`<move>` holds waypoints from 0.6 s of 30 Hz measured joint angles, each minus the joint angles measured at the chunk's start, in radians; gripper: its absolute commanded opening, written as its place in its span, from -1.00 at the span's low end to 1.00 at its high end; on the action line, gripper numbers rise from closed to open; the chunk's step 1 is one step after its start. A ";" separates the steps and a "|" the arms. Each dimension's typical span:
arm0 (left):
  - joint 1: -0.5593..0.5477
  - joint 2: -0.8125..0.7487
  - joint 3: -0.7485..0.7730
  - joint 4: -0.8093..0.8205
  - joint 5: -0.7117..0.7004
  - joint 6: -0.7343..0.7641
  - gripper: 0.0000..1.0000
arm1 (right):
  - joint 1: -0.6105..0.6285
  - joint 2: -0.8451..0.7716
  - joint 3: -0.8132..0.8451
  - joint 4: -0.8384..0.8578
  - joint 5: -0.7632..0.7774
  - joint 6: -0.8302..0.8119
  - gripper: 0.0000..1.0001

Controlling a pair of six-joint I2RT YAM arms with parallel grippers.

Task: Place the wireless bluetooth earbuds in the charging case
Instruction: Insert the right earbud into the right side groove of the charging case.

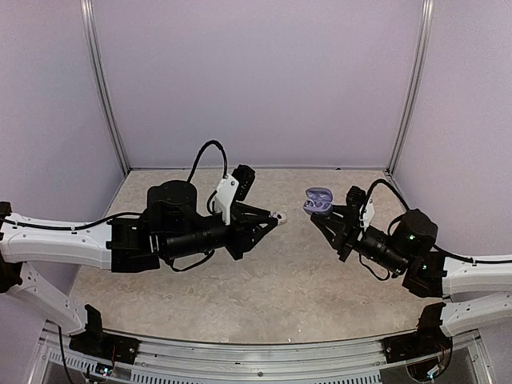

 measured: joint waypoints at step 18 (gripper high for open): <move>-0.045 0.170 0.253 0.042 -0.130 -0.173 -0.44 | 0.027 0.232 -0.007 0.324 0.128 -0.112 -1.00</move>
